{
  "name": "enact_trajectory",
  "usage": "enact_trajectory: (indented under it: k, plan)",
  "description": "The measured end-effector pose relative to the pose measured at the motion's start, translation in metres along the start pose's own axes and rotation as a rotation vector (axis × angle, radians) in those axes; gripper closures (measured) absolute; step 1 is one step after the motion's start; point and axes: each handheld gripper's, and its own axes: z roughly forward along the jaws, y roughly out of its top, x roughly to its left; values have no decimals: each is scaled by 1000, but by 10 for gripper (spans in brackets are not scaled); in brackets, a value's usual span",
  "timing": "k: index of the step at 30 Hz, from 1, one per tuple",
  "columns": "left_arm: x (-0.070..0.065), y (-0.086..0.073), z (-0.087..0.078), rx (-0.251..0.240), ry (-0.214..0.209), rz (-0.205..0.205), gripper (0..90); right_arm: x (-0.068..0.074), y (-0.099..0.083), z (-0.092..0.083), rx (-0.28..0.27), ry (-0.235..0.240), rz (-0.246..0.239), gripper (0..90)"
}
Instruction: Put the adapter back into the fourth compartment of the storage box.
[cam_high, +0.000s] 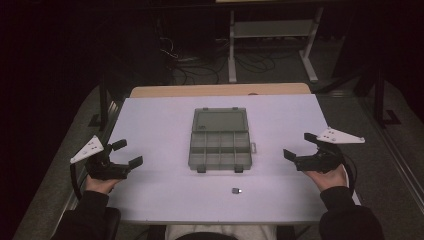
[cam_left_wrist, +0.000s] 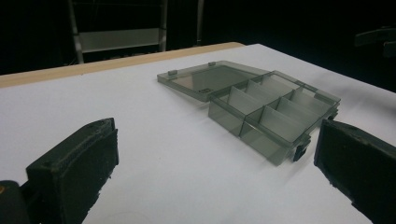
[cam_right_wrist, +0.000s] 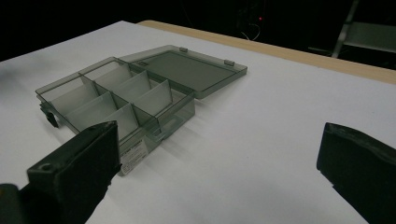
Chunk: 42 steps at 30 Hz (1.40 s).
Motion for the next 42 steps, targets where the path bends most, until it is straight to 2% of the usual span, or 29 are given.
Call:
enact_trajectory:
  k: [7,19,28,34,42]
  plan:
    - [0,0,0,3,-4,3,0,1,0,-2,-11,5,-1,0]
    - [0,0,1,6,-9,3,0,1,-1,0,1,17,5,0]
    - [0,-1,3,16,-12,7,0,4,0,4,37,31,-2,0]
    - [0,-1,5,21,-12,7,0,8,4,6,58,36,-28,0]
    - [0,0,6,23,-13,10,0,19,14,15,101,74,-72,0]
